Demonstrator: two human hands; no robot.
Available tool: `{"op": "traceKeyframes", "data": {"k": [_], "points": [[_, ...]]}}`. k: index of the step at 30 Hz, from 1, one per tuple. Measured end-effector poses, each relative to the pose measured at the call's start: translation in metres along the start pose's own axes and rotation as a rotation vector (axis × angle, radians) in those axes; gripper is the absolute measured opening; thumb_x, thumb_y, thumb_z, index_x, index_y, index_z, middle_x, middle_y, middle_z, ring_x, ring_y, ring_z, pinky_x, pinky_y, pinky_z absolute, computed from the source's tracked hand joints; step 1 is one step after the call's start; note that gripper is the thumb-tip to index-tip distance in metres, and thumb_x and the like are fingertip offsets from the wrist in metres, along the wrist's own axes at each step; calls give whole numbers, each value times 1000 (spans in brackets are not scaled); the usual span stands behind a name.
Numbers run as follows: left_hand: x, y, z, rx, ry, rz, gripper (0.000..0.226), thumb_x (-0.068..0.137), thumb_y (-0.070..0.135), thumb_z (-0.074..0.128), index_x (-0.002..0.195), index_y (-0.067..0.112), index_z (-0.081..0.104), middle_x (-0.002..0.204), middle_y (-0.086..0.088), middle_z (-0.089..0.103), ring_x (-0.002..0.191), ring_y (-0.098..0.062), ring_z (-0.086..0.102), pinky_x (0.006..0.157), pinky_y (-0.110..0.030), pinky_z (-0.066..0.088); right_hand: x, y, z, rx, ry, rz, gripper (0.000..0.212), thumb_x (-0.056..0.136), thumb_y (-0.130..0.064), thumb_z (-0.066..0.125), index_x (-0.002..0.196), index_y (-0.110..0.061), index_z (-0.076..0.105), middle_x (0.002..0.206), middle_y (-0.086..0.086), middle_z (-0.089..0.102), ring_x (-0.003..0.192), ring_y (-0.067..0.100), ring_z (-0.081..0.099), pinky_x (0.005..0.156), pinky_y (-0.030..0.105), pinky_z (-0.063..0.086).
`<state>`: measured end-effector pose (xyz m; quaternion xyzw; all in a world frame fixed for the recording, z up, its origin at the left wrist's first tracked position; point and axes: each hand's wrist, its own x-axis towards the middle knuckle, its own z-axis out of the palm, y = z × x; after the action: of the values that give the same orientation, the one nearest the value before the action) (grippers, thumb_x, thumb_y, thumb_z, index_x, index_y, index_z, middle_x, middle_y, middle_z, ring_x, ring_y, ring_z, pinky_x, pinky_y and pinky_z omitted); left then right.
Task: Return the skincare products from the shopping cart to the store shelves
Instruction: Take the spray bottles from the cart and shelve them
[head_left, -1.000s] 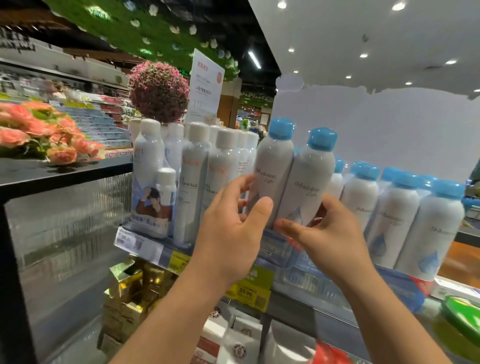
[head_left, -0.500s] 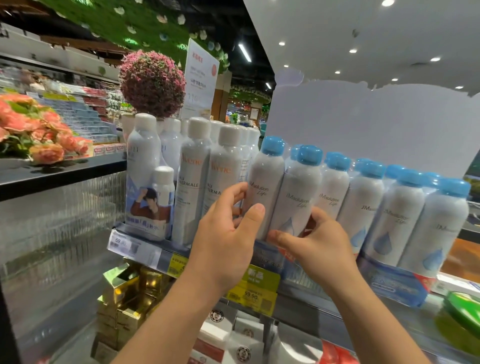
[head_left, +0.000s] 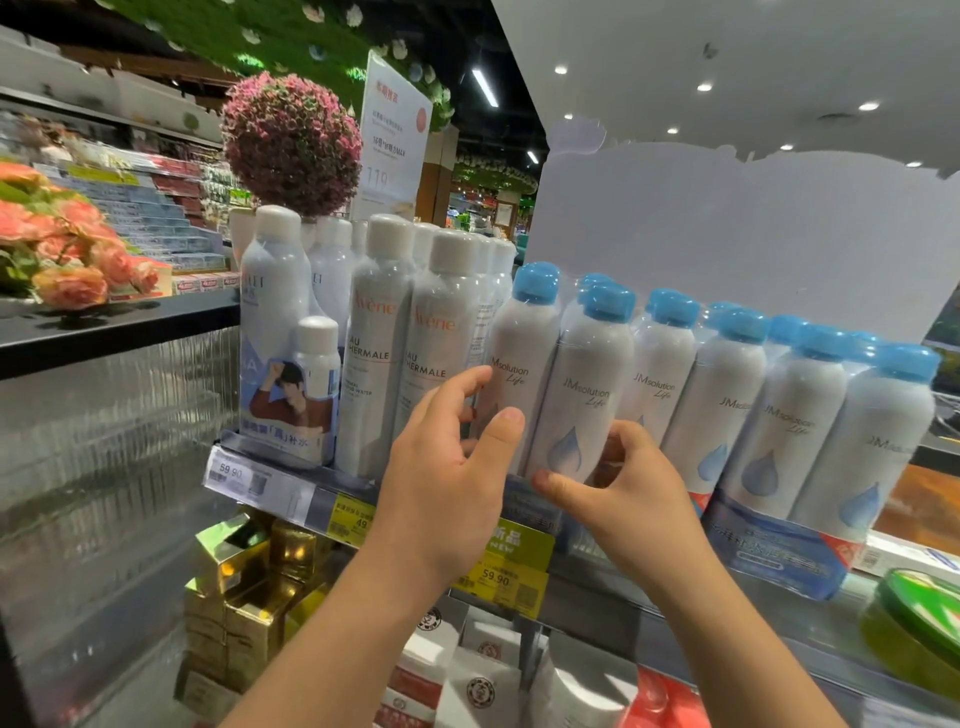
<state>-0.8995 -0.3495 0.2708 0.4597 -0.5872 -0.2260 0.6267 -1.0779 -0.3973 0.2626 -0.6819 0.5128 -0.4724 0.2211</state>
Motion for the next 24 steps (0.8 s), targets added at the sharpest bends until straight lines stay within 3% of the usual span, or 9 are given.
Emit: {"op": "traceKeyframes", "data": {"k": [9,17,20,24], "points": [[-3,0,2,53,14,13,47,99,46,51,145,39,46,119,38,43,108,33,40,79,7,37,-6,1,6,-10,39,-22,46,75,-32,91,112,-31,64,95,-17,73,84,-8,66,67,7,48],[-5,0,3,52,14,18,46,100,44,51,145,37,46,118,37,43,106,34,39,77,9,34,-11,-1,12,-21,50,-39,43,80,-34,88,116,-34,64,98,-16,74,87,-4,68,69,11,52],[-9,-2,3,48,-3,19,45,100,46,50,144,40,46,118,38,43,109,30,40,77,4,38,-10,1,10,-9,22,-20,46,78,-36,89,117,-35,64,99,-16,75,87,-3,69,74,15,54],[-13,-5,-2,8,-27,19,45,101,45,52,145,41,46,130,30,46,114,24,43,80,0,38,-12,8,7,101,83,57,64,75,-44,88,131,-25,62,107,-11,75,97,3,71,89,31,60]]}}
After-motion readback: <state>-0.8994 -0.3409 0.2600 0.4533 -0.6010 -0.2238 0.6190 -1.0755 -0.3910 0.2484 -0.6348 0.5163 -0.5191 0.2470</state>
